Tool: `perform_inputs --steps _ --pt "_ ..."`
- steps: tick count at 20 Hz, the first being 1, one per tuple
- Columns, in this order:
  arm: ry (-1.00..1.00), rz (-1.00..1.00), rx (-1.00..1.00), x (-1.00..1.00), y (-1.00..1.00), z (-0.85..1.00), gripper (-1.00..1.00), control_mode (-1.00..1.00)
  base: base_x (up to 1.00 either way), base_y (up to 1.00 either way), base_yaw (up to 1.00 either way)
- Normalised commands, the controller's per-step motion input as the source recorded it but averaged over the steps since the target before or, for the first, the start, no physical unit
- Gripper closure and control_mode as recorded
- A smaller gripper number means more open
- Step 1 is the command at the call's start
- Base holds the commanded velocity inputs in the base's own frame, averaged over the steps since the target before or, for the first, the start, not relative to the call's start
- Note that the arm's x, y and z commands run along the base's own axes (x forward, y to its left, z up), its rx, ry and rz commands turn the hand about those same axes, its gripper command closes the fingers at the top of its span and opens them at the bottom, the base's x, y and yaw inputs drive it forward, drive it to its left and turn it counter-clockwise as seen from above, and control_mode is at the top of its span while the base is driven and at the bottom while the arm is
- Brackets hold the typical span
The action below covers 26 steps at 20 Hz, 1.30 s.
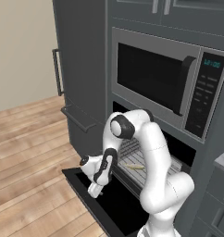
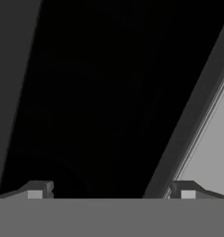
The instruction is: Place the fish on the rack of the oven, and slide the rack back inside. Close the oven door.
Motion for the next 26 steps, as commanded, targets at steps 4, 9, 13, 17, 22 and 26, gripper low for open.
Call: perform_inputs --steps 4,9,13,17,22,26 --pt "0.0 -0.12 -0.08 0.2 -0.25 -0.04 -1.0 -1.0 0.0 0.0 0.0" --pt "0.0 -0.12 -0.08 0.27 -0.29 -0.06 -1.0 -1.0 0.0 0.0 0.0" --pt "0.0 -0.12 -0.08 0.33 -0.3 -0.11 -1.0 -1.0 0.0 0.0 0.0" --pt "0.0 -0.11 -0.08 0.34 -0.28 -0.19 -1.0 -1.0 0.0 0.0 0.0" --pt "-0.04 -0.11 -0.11 0.35 -0.38 -0.19 -1.0 -1.0 0.0 0.0 0.0" --pt "-0.13 -0.12 -0.18 0.37 -0.59 -0.02 -1.0 -1.0 0.0 0.0 0.0"
